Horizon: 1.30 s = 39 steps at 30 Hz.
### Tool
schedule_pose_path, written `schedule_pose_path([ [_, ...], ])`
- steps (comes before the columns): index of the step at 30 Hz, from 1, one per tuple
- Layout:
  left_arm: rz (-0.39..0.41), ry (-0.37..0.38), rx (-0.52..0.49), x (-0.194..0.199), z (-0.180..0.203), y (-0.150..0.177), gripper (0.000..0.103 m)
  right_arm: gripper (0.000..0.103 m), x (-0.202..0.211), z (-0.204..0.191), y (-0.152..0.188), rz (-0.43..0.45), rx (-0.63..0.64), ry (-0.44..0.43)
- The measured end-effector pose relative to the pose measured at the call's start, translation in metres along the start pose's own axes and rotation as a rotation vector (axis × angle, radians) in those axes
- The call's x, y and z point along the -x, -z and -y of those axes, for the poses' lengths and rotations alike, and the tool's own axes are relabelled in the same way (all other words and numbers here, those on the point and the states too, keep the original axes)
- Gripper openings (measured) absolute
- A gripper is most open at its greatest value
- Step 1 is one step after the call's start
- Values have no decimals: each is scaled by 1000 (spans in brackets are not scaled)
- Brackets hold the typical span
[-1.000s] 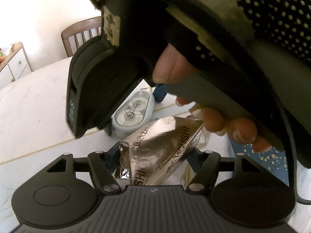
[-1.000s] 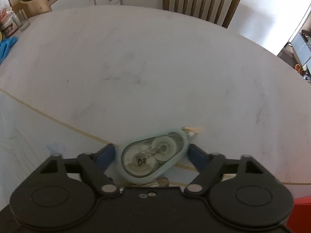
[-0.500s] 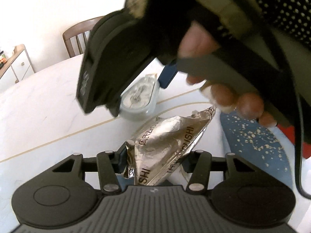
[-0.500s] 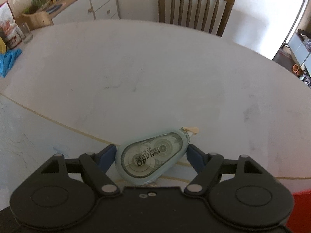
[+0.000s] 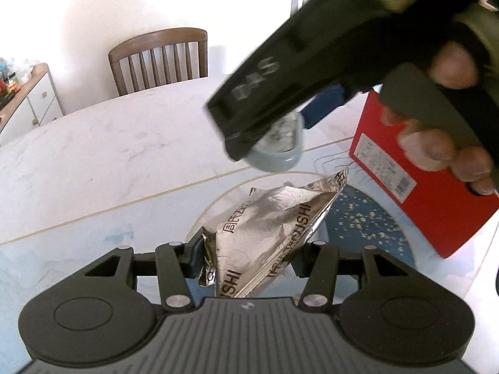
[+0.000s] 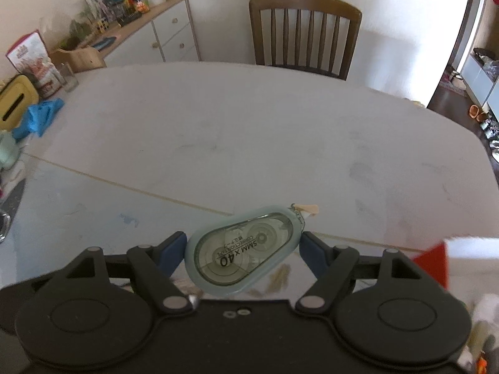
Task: Organize objects
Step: 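Carry the foil bag and tape dispenser into the red box and open both tools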
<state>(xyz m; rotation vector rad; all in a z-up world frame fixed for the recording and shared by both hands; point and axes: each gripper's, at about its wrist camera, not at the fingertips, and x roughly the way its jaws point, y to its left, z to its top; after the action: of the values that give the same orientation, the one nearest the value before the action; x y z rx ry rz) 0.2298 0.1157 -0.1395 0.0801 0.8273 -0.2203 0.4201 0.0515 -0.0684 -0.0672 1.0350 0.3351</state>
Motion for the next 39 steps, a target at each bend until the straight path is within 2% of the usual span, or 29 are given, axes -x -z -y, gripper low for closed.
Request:
schedule_pose_path([
  [1,-2,-2,3,9,-16,-7,51,78,7,1,3,4,-1,-8],
  [4,-3,-4,14,31,-20,-13,51,78,28,5,12,21,9,-18],
  [8,-4,-14,34,37,-8,-9,51,78,46,13,25,43,11,-33],
  [18,12,-34,18,89,33,-27,51,78,105,45,68,97,26,-57],
  [27,13,-19,-13,90,90,-41,51,78,143,102,109,116,-2,-21],
  [39,10,21,-74,55,177,-71,51,78,167,192,152,123,-68,36],
])
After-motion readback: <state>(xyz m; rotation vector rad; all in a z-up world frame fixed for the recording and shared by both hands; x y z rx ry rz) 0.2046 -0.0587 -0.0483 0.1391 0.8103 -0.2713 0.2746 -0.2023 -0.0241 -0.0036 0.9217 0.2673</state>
